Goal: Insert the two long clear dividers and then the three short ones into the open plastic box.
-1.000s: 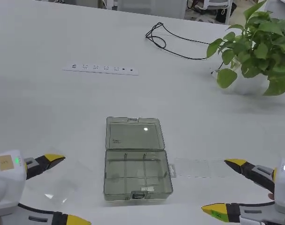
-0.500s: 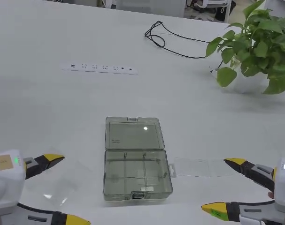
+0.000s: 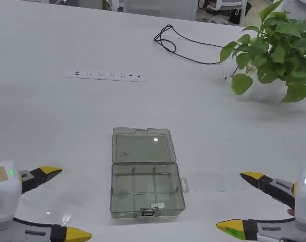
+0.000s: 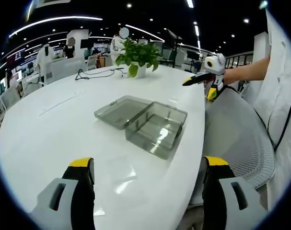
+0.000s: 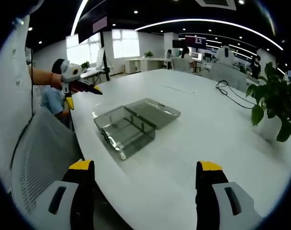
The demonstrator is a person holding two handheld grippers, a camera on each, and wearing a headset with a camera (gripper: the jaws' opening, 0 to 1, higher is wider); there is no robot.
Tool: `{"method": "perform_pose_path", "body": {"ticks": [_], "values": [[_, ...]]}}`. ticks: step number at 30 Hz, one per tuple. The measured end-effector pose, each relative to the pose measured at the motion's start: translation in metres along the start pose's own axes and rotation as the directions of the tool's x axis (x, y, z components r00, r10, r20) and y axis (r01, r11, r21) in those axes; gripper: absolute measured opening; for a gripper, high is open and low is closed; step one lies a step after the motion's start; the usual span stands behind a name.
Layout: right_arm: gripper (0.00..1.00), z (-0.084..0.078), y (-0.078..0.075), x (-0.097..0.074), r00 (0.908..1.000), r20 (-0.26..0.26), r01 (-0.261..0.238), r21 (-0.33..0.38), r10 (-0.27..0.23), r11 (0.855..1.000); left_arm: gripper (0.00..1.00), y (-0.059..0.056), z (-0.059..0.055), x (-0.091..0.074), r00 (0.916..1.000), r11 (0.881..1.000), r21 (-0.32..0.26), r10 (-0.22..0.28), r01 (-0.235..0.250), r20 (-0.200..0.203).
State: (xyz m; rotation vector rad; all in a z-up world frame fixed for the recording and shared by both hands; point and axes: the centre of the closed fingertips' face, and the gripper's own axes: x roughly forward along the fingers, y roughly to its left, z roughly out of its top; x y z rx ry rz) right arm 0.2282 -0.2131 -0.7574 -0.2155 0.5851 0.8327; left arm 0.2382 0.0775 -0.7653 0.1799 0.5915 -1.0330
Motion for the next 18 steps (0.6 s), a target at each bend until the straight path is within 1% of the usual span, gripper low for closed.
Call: {"method": "perform_pose_path", "body": {"ticks": [1,5,7,9,10,13,14,15,16,17,18], "values": [[0.88,0.0,0.0,0.0,1.0,0.0,-0.001,-0.001,0.001,1.0,0.96,0.003,0.0,-0.001,1.0,1.0,-0.013,0.007,-0.007,0.0],[0.87,0.001,0.001,0.001,1.0,0.002,-0.002,0.001,0.002,1.0,0.95,0.014,-0.001,-0.006,0.9993,0.999,-0.034,0.038,-0.038,-0.002],[0.87,0.002,0.001,0.001,1.0,0.003,-0.003,0.004,0.003,1.0,0.94,0.021,-0.003,-0.008,0.998,0.997,-0.046,0.062,-0.063,-0.01],[0.87,0.002,0.002,0.001,1.0,0.002,-0.004,0.004,0.004,1.0,0.92,0.025,-0.003,-0.01,0.9974,0.996,-0.054,0.072,-0.072,-0.011],[0.87,0.002,0.002,0.001,1.0,0.002,-0.005,0.003,0.005,1.0,0.91,0.03,-0.006,-0.012,0.9957,0.993,-0.074,0.089,-0.091,-0.025],[0.87,0.002,0.002,0.002,1.0,0.003,-0.006,0.005,0.005,1.0,0.89,0.038,-0.009,-0.015,0.9932,0.99,-0.082,0.112,-0.114,-0.033],[0.87,0.002,0.002,0.002,1.0,0.003,-0.006,0.005,0.006,1.0,0.88,0.042,-0.012,-0.017,0.9906,0.987,-0.098,0.127,-0.131,-0.051],[0.87,0.003,0.003,0.003,1.0,0.004,-0.006,0.006,0.006,1.0,0.87,0.046,-0.018,-0.019,0.9864,0.981,-0.118,0.143,-0.152,-0.081],[0.87,0.003,0.003,0.003,1.0,0.005,-0.006,0.007,0.006,1.0,0.86,0.051,-0.02,-0.02,0.984,0.978,-0.125,0.154,-0.165,-0.089],[0.87,0.003,0.003,0.003,1.0,0.004,-0.006,0.007,0.006,1.0,0.85,0.053,-0.019,-0.02,0.9844,0.979,-0.119,0.158,-0.166,-0.078],[0.86,0.003,0.003,0.003,1.0,0.004,-0.006,0.009,0.006,1.0,0.84,0.057,-0.02,-0.022,0.9819,0.975,-0.127,0.171,-0.181,-0.081]]}}
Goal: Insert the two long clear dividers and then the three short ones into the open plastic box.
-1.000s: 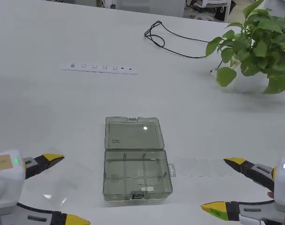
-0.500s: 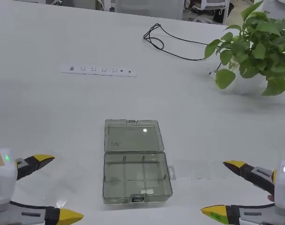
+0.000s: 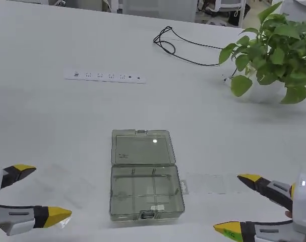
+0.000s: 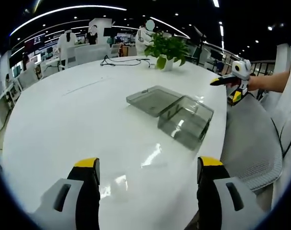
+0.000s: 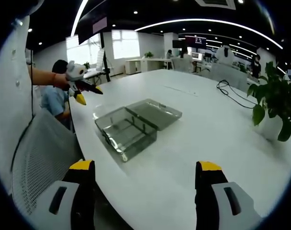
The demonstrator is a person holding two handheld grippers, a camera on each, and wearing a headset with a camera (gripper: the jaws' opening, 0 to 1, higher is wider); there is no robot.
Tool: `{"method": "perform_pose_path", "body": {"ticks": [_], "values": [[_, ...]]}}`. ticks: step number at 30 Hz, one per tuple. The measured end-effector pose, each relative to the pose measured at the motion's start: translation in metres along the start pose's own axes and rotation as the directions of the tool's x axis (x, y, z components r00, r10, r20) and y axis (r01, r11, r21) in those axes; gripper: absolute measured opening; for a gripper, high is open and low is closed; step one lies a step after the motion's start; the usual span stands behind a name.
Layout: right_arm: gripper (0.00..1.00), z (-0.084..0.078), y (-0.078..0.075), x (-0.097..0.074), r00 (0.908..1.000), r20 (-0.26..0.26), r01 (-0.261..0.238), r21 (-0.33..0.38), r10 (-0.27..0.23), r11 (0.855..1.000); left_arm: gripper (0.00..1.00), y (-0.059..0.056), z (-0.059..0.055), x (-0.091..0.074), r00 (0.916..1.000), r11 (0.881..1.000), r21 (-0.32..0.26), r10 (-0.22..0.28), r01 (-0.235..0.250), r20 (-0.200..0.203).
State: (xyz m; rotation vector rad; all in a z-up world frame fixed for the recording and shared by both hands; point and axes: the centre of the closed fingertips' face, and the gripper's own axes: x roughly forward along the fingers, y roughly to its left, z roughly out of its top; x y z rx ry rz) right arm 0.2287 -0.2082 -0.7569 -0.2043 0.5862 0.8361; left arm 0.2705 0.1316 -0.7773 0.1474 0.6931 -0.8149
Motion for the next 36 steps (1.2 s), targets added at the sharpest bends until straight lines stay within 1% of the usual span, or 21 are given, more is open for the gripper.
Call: {"method": "perform_pose_path", "body": {"ticks": [2,3,5,8,10,13,14,17,18,23,25,28,30,31,36], "values": [[0.86,0.0,0.0,0.0,1.0,0.001,0.0,0.0,0.0,1.0,0.8,0.005,-0.004,-0.001,0.9996,1.0,-0.025,0.015,-0.016,-0.025],[0.86,0.0,0.0,0.0,1.0,0.001,0.002,0.001,-0.002,1.0,0.78,0.009,-0.008,-0.002,0.9986,0.999,-0.041,0.024,-0.026,-0.048],[0.86,0.0,-0.001,0.0,1.0,0.002,0.003,0.005,-0.003,1.0,0.77,0.015,-0.013,-0.001,0.9959,0.997,-0.061,0.045,-0.05,-0.078],[0.86,0.0,-0.001,0.0,1.0,0.002,0.005,0.006,-0.005,1.0,0.75,0.021,-0.018,-0.001,0.9927,0.994,-0.083,0.058,-0.067,-0.106],[0.86,0.0,-0.001,-0.001,1.0,0.003,0.007,0.009,-0.007,1.0,0.73,0.022,-0.019,0.0,0.9924,0.994,-0.085,0.059,-0.068,-0.108],[0.86,-0.001,-0.002,-0.002,1.0,0.001,0.009,0.012,-0.009,1.0,0.68,0.026,-0.022,0.001,0.9886,0.993,-0.086,0.072,-0.084,-0.132],[0.86,-0.001,-0.002,-0.002,1.0,0.002,0.01,0.014,-0.01,1.0,0.67,0.028,-0.025,0.002,0.9855,0.992,-0.085,0.083,-0.096,-0.148],[0.86,-0.002,-0.002,-0.002,0.9999,0.0,0.011,0.018,-0.011,1.0,0.62,0.032,-0.028,0.005,0.9812,0.99,-0.084,0.097,-0.113,-0.167],[0.85,-0.002,-0.002,-0.002,0.9999,0.001,0.012,0.019,-0.012,1.0,0.6,0.034,-0.03,0.005,0.9779,0.989,-0.081,0.106,-0.122,-0.181],[0.85,-0.001,-0.002,-0.001,0.9999,0.005,0.011,0.025,-0.012,1.0,0.55,0.04,-0.036,0.01,0.9709,0.987,-0.085,0.118,-0.138,-0.208],[0.85,-0.001,-0.002,-0.001,0.9999,0.008,0.013,0.029,-0.013,0.999,0.53,0.043,-0.039,0.011,0.9649,0.986,-0.079,0.126,-0.148,-0.23],[0.85,0.0,-0.002,-0.001,0.9998,0.012,0.015,0.031,-0.015,0.999,0.5,0.045,-0.043,0.013,0.9589,0.986,-0.072,0.131,-0.154,-0.252],[0.85,-0.001,-0.003,0.0,0.9998,0.012,0.015,0.033,-0.016,0.999,0.5,0.046,-0.047,0.014,0.9542,0.984,-0.079,0.132,-0.158,-0.269],[0.85,-0.001,-0.003,0.0,0.9998,0.013,0.016,0.035,-0.017,0.999,0.49,0.046,-0.047,0.015,0.9535,0.984,-0.079,0.131,-0.158,-0.271],[0.84,-0.001,-0.003,0.0,0.9997,0.015,0.018,0.04,-0.018,0.999,0.47,0.046,-0.052,0.016,0.9437,0.984,-0.067,0.138,-0.165,-0.3]]}}
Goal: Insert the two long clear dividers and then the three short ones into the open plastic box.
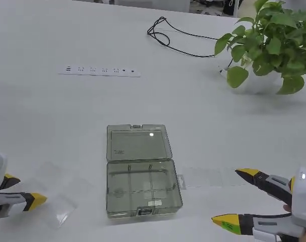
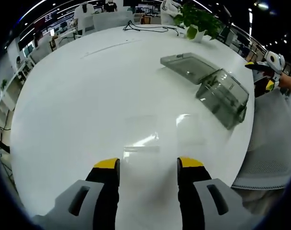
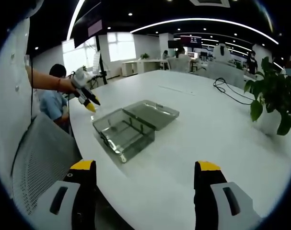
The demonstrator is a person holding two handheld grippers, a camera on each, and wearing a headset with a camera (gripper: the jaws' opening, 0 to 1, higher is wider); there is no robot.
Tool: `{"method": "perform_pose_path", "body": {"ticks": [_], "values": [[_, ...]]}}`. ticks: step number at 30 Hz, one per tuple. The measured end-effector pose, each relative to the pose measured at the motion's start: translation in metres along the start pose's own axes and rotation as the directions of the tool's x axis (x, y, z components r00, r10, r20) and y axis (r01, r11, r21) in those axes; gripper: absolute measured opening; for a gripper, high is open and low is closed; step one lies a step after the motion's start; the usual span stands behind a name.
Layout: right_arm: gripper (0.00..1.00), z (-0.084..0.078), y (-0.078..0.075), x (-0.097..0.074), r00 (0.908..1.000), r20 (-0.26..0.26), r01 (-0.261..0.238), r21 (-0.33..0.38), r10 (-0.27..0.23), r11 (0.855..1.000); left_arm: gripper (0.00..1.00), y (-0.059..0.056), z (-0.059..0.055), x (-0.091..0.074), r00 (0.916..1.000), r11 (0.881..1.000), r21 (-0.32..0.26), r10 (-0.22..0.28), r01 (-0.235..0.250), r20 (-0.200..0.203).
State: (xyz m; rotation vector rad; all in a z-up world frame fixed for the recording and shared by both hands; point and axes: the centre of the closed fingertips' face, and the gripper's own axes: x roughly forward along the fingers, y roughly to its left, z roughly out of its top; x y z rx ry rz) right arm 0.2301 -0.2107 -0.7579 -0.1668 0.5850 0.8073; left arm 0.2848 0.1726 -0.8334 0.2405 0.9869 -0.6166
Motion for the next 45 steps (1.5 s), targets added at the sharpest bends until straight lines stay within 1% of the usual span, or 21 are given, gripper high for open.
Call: {"method": "perform_pose_path", "body": {"ticks": [2,5,6,12,14,15,17,20,22,30,35,40,45], "values": [[0.84,0.0,0.0,0.0,1.0,0.001,0.001,0.0,-0.001,1.0,0.46,0.0,-0.003,0.001,0.9998,1.0,0.006,0.004,-0.004,-0.019],[0.84,0.0,0.0,-0.001,1.0,0.003,0.002,0.002,-0.002,1.0,0.46,0.0,-0.005,0.002,0.9994,1.0,0.014,0.006,-0.005,-0.033],[0.84,0.0,0.0,-0.001,1.0,0.003,0.003,0.002,-0.003,1.0,0.44,0.001,-0.007,0.003,0.9989,1.0,0.025,0.013,-0.012,-0.045],[0.84,0.001,-0.001,-0.001,0.9999,0.008,0.007,0.006,-0.007,1.0,0.43,0.0,-0.009,0.004,0.9979,0.999,0.039,0.015,-0.013,-0.063],[0.84,0.001,-0.002,-0.002,0.9999,0.011,0.008,0.008,-0.008,1.0,0.43,0.001,-0.008,0.004,0.9974,0.999,0.034,0.017,-0.015,-0.071],[0.84,0.001,-0.002,-0.002,0.9999,0.011,0.009,0.008,-0.009,1.0,0.42,0.002,-0.008,0.004,0.9968,0.999,0.036,0.021,-0.018,-0.078],[0.84,0.001,-0.002,-0.002,0.9999,0.012,0.009,0.01,-0.009,1.0,0.4,0.004,-0.009,0.004,0.9945,0.998,0.065,0.034,-0.027,-0.099],[0.84,0.001,-0.002,-0.002,0.9998,0.015,0.011,0.01,-0.011,1.0,0.39,0.005,-0.008,0.005,0.9927,0.998,0.061,0.04,-0.033,-0.114],[0.84,0.002,-0.003,-0.003,0.9997,0.018,0.013,0.012,-0.013,1.0,0.37,0.006,-0.009,0.006,0.9895,0.995,0.087,0.052,-0.041,-0.135],[0.83,0.002,-0.004,-0.003,0.9996,0.023,0.018,0.015,-0.018,1.0,0.37,0.007,-0.009,0.007,0.9843,0.996,0.073,0.058,-0.046,-0.167],[0.83,0.001,-0.003,-0.003,0.9996,0.024,0.017,0.019,-0.017,1.0,0.36,0.009,-0.009,0.007,0.9821,0.997,0.062,0.063,-0.053,-0.178],[0.83,0.001,-0.003,-0.003,0.9995,0.026,0.018,0.021,-0.019,1.0,0.32,0.012,-0.008,0.007,0.9812,0.997,0.055,0.065,-0.056,-0.182],[0.83,0.0,-0.003,-0.002,0.9995,0.026,0.019,0.023,-0.02,1.0,0.32,0.011,-0.008,0.006,0.9788,0.997,0.059,0.062,-0.052,-0.195]]}}
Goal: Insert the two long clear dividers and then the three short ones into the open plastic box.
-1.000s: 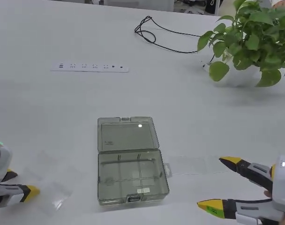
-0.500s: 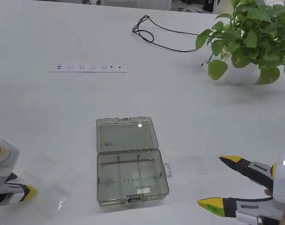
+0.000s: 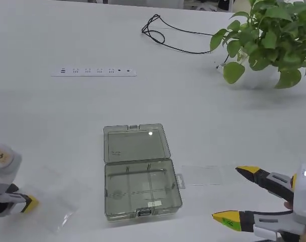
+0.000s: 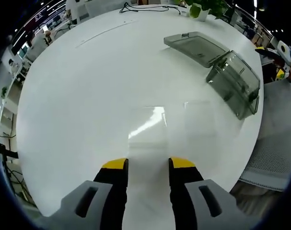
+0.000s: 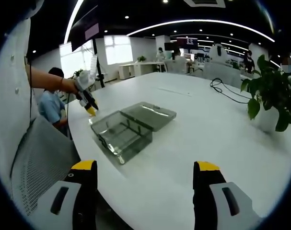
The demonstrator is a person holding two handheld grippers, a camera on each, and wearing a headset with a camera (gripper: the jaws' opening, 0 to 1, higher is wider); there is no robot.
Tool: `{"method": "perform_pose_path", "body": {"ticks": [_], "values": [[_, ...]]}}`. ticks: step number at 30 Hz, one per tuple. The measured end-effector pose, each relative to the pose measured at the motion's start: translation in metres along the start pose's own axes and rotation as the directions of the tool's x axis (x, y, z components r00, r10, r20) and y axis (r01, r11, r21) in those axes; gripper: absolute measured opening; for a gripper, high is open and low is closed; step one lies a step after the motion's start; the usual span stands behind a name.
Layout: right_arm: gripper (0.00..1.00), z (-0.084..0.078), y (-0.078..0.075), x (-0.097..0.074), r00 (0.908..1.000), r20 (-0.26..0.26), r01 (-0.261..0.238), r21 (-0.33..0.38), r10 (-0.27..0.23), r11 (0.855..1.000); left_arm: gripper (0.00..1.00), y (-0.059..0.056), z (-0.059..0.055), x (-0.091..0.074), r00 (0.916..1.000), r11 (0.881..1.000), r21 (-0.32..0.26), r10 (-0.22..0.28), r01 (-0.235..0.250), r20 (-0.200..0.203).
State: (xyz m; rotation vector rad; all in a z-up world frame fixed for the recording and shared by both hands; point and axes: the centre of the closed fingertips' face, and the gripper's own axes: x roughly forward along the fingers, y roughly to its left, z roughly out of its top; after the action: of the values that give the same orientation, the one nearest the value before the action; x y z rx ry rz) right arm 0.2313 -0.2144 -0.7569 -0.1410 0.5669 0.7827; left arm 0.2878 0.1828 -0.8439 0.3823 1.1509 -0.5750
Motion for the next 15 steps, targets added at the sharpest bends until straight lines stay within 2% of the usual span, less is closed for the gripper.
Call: {"method": "perform_pose_path", "body": {"ticks": [15], "values": [[0.82,0.0001,-0.0004,-0.0002,1.0,0.002,0.004,0.004,-0.004,1.0,0.32,0.0007,-0.0005,-0.0006,0.9995,1.0,-0.007,-0.018,0.018,-0.025]]}}
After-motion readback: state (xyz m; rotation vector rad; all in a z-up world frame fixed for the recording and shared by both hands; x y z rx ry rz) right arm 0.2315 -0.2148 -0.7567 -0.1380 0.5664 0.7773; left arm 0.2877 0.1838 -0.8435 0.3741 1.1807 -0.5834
